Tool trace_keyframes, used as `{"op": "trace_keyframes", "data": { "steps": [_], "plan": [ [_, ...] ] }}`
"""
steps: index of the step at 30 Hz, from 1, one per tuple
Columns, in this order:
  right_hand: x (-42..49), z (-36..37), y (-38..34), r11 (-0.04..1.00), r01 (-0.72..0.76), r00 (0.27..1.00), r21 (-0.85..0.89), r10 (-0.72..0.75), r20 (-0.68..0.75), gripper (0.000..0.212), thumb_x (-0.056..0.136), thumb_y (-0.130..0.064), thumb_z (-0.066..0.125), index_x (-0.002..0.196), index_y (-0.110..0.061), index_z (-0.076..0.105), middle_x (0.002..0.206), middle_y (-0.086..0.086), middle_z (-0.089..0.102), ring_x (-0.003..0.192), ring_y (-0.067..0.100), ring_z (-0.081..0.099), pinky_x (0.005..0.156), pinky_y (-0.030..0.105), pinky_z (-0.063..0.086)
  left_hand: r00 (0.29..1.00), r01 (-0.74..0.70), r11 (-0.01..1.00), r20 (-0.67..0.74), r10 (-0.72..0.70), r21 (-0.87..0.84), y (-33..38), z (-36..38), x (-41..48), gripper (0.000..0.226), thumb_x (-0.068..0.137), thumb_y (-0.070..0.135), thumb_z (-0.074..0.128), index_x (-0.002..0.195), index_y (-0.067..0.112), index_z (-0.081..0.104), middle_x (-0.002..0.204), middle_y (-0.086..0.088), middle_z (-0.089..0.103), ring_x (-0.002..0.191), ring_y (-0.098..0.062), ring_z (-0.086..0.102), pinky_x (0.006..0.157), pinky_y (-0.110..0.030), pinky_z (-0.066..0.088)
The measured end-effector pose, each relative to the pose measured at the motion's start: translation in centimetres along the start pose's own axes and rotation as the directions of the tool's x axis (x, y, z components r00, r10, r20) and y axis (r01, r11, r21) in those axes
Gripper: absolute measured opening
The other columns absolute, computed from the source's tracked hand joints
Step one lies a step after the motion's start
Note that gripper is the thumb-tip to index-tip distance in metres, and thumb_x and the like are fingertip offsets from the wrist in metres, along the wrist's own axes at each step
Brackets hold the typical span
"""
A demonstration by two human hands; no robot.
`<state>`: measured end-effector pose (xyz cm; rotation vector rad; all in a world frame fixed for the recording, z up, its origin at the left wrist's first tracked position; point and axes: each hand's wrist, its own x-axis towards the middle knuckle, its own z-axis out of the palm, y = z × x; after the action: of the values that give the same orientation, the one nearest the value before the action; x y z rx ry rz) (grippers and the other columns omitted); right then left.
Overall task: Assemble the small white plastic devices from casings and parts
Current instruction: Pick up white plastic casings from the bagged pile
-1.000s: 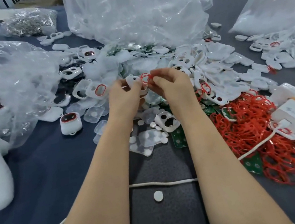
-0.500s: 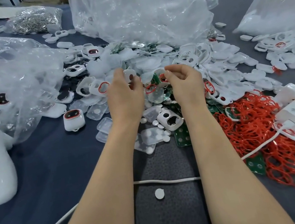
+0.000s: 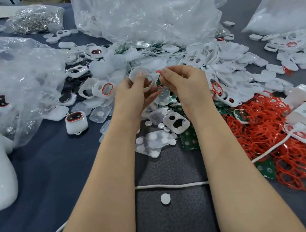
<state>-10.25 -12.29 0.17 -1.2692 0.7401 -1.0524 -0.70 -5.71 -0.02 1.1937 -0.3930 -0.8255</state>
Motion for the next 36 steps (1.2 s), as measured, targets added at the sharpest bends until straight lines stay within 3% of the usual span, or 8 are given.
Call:
{"op": "trace_keyframes", "data": {
  "steps": [4,8,12,18,22,25,32,36],
  "plan": [
    [-0.1,0.1,0.2,0.996,0.052,0.999,-0.069,-0.052,-0.001,0.018,0.084,-0.003,0.067,0.098,-0.012,0.060,0.091,0.005,0.069,0.087,0.016,0.069,0.077,0.023,0.055,1.000,0.013,0.998,0.009,-0.013,-0.059,0.1,0.1,0.1,0.016,0.100,0.007,0.043,0.091,0.004,0.056,0.088,-0.009,0.065,0.071,-0.012,0.067,0.062,-0.016,0.055],
    [-0.2,0.4,0.0,0.989,0.121,0.992,-0.080,-0.117,0.055,0.026,0.085,0.003,0.062,0.103,-0.014,0.055,0.093,0.002,0.070,0.087,0.010,0.068,0.079,0.022,0.054,0.996,-0.087,0.995,0.005,0.087,0.042,-0.1,0.1,-0.1,0.011,0.100,0.011,0.047,0.104,0.003,0.052,0.086,-0.008,0.065,0.064,-0.008,0.067,0.058,-0.014,0.053],
    [-0.6,0.9,0.2,0.947,0.221,0.975,-0.235,-0.215,0.049,0.022,0.089,0.005,0.055,0.100,-0.014,0.055,0.092,0.003,0.069,0.085,0.009,0.066,0.080,0.022,0.053,0.993,-0.093,0.993,0.078,0.087,0.069,-0.1,0.1,-0.3,0.014,0.099,0.014,0.052,0.090,0.009,0.062,0.083,-0.005,0.066,0.065,-0.009,0.066,0.064,-0.018,0.056],
    [-1.2,2.0,0.4,0.854,0.337,0.927,-0.396,-0.374,-0.017,0.016,0.089,0.003,0.056,0.102,-0.006,0.058,0.089,0.001,0.068,0.084,0.010,0.066,0.081,0.023,0.053,0.982,-0.113,0.990,0.160,0.100,0.078,-0.4,0.2,-0.3,0.008,0.095,0.005,0.056,0.097,0.005,0.063,0.096,-0.017,0.068,0.086,-0.020,0.068,0.082,-0.026,0.057],
    [-1.3,2.3,0.6,0.762,0.351,0.901,-0.543,-0.432,-0.024,0.011,0.088,-0.004,0.061,0.099,-0.004,0.063,0.099,0.007,0.063,0.090,0.018,0.062,0.083,0.028,0.050,0.982,-0.134,0.987,0.144,0.121,0.084,-0.4,0.1,-0.3,0.007,0.094,0.003,0.057,0.094,0.004,0.064,0.086,-0.010,0.070,0.075,-0.013,0.070,0.073,-0.021,0.057],
    [-1.0,1.8,0.7,0.745,0.297,0.922,-0.597,-0.386,-0.023,0.008,0.089,-0.012,0.064,0.094,-0.005,0.066,0.095,0.007,0.064,0.089,0.019,0.059,0.083,0.031,0.048,0.984,-0.148,0.981,0.123,0.132,0.125,-0.6,0.1,-0.2,0.006,0.093,0.005,0.059,0.092,0.007,0.065,0.088,-0.014,0.069,0.081,-0.019,0.068,0.081,-0.027,0.058],
    [-0.5,1.0,0.6,0.834,0.171,0.959,-0.524,-0.262,-0.104,0.005,0.090,-0.014,0.063,0.088,-0.010,0.065,0.077,-0.006,0.061,0.071,0.003,0.056,0.066,0.008,0.043,0.977,-0.184,0.970,0.141,0.162,0.159,-0.5,0.0,-0.4,0.006,0.094,0.012,0.060,0.092,0.008,0.065,0.084,-0.009,0.071,0.083,-0.021,0.070,0.081,-0.025,0.058],
    [-0.5,1.0,0.7,0.838,0.183,0.953,-0.515,-0.280,-0.118,0.006,0.090,-0.013,0.062,0.085,-0.013,0.062,0.073,-0.013,0.057,0.067,-0.002,0.053,0.065,0.006,0.042,0.979,-0.173,0.972,0.133,0.153,0.161,-0.5,0.1,-0.4,0.015,0.098,0.010,0.052,0.088,0.010,0.064,0.082,-0.007,0.070,0.078,-0.016,0.069,0.079,-0.024,0.058]
  ]
}}
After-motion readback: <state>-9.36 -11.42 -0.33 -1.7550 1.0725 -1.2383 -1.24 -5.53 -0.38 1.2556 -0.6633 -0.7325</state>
